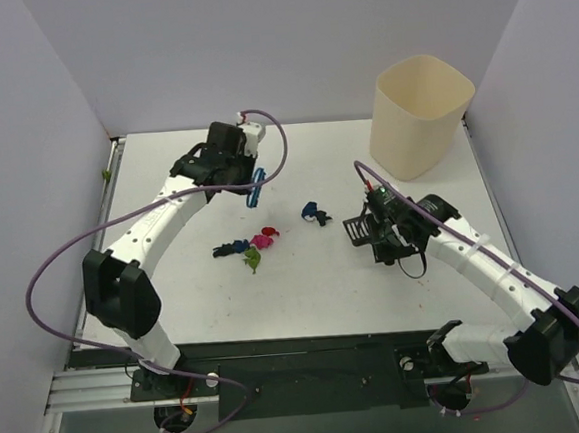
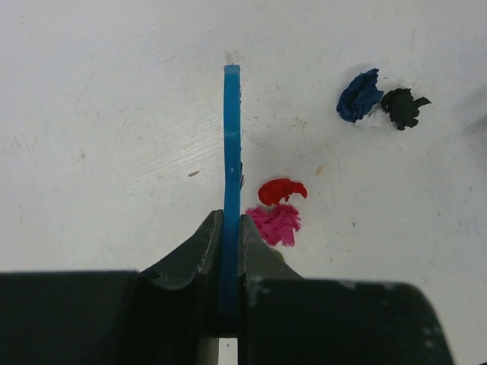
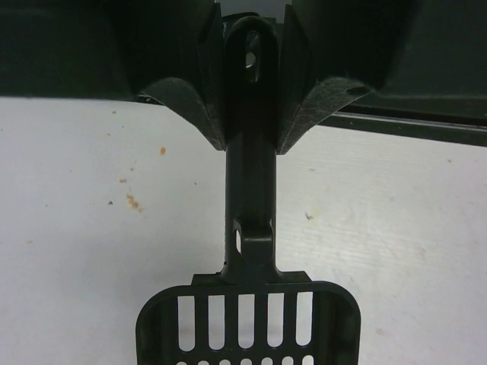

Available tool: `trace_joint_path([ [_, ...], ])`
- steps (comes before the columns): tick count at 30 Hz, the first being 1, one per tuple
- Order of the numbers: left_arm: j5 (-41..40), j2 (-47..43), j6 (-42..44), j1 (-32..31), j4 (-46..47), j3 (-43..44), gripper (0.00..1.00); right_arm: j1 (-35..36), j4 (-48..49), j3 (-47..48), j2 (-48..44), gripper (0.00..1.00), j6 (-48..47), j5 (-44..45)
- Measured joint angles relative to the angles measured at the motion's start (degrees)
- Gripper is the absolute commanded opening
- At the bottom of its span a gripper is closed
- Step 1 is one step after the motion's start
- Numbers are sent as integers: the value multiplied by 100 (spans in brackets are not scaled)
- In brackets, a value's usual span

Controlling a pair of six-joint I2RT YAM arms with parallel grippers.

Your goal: Sweep away the paper scraps from the table

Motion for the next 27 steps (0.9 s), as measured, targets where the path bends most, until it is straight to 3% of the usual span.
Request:
trace_joint_path([
  [4, -72, 684, 446, -374, 120, 328, 0, 4, 26, -682, -553, 0, -50, 66],
  [12, 20, 2057, 1429, -654, 7, 1808, 0, 221, 378, -933, -566, 0, -227, -7],
  [20, -625, 3128, 2538, -802, -662, 3254, 0, 605, 885, -1023, -28, 0, -238, -103],
  [27, -732, 3952, 3167, -1054, -1263, 4153, 0, 715, 1322, -1054, 472, 0, -157, -225],
])
